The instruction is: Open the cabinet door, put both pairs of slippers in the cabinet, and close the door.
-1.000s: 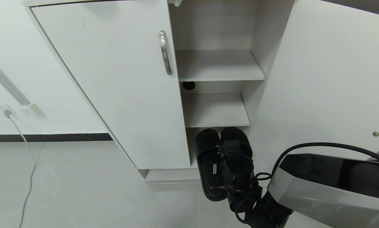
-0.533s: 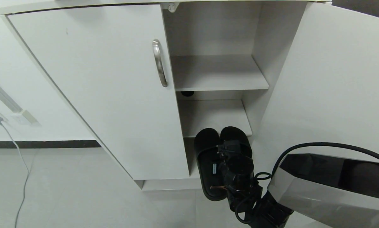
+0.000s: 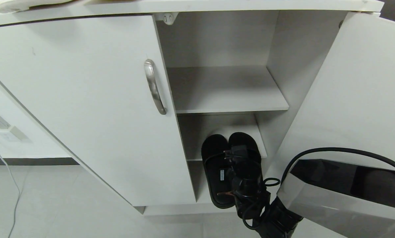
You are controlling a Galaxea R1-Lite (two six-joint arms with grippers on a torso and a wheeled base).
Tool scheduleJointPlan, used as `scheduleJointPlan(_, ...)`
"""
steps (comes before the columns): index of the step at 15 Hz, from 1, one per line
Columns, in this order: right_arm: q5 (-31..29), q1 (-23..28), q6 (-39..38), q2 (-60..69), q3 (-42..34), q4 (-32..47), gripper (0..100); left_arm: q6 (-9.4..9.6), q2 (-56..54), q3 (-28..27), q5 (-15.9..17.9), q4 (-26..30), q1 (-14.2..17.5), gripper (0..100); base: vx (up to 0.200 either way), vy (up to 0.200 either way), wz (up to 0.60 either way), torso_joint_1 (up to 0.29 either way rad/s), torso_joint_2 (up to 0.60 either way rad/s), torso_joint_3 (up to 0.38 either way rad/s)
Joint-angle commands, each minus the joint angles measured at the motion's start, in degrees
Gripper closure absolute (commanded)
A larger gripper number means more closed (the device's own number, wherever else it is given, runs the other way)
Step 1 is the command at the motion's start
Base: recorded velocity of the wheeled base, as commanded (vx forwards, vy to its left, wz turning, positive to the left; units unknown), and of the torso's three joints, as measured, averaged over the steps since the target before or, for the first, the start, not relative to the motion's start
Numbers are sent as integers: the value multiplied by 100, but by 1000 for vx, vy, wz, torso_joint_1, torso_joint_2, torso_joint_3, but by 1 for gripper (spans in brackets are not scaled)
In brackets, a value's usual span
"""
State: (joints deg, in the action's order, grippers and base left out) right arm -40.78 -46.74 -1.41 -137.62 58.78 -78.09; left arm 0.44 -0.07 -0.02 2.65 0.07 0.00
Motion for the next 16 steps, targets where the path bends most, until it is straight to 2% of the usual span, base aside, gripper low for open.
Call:
scheduleJointPlan(1,17,156,-17,-63,336,286,100,0,7,2,-1,1,0,100,0,0,0,0,0,0)
scheduleJointPlan(5,26,446,-78,-397,1557,1288,100,-9,7,-6,-10,1,0,100,0,0,0,0,0,0)
scheduleJointPlan(8,35,543,-105,-617,2243,1718,100,-9,7,-6,-10,1,0,100,0,0,0,0,0,0)
scheduleJointPlan(12,44,798,-131,-977,3658,2553,100,0,7,2,-10,1,0,100,0,0,0,0,0,0)
scheduleJointPlan(14,52,859,-131,-1092,4115,2817,100,-9,7,2,-10,1,0,100,0,0,0,0,0,0)
scheduleJointPlan(16,114,877,-131,-1109,4247,2949,100,0,7,2,-10,1,0,100,0,0,0,0,0,0)
